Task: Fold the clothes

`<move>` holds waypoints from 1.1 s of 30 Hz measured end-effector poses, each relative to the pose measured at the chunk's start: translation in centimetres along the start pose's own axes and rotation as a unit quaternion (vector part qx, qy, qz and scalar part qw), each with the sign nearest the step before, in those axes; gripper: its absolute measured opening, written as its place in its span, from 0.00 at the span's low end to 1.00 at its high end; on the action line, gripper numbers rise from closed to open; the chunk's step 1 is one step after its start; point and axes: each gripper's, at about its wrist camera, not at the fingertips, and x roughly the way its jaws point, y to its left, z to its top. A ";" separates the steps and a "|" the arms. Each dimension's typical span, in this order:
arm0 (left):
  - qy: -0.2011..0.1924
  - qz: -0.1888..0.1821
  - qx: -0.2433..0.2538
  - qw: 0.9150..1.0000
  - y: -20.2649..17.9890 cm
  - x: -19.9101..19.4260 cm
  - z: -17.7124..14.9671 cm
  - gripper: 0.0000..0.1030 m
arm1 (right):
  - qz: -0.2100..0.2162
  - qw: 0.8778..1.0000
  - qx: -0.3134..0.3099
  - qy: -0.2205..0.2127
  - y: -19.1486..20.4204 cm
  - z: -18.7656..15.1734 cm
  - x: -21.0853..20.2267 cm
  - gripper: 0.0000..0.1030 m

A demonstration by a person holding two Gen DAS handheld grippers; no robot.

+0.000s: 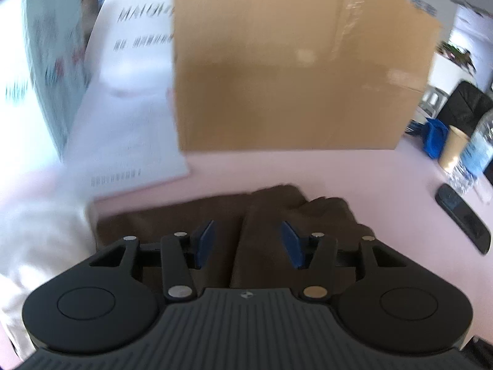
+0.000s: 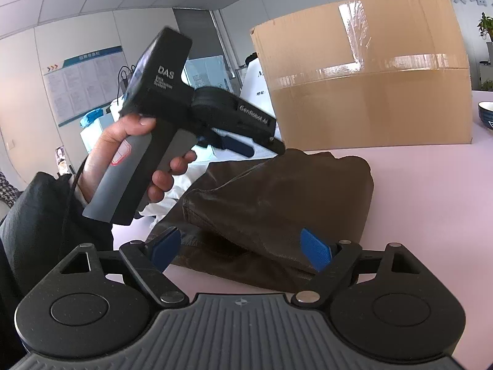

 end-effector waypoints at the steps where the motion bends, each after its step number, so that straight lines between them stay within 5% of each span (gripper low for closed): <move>1: 0.016 -0.004 0.000 1.000 -0.2 0.4 0.0 0.46 | 0.000 1.000 0.000 0.001 0.0 0.0 0.0 0.82; 4: 0.066 0.007 -0.013 0.998 -0.5 2.2 -0.2 0.46 | 0.001 1.000 0.001 0.004 0.1 -0.1 0.1 0.82; 9: 0.074 0.003 -0.053 0.996 0.3 2.6 -0.3 0.40 | 0.005 1.000 -0.003 0.003 0.3 -0.1 -0.1 0.82; 16: 0.046 0.001 -0.068 0.997 -0.1 1.2 -0.2 0.09 | -0.001 1.000 -0.006 -0.008 0.3 -0.1 -0.3 0.82; 26: -0.055 0.001 -0.084 0.995 0.7 -4.6 0.4 0.08 | 0.001 0.999 -0.006 -0.036 0.2 -0.1 -1.0 0.82; 33: -0.026 0.018 -0.117 0.993 3.9 -3.7 -2.3 0.08 | 0.005 0.998 -0.004 -0.055 0.0 -0.2 -1.3 0.82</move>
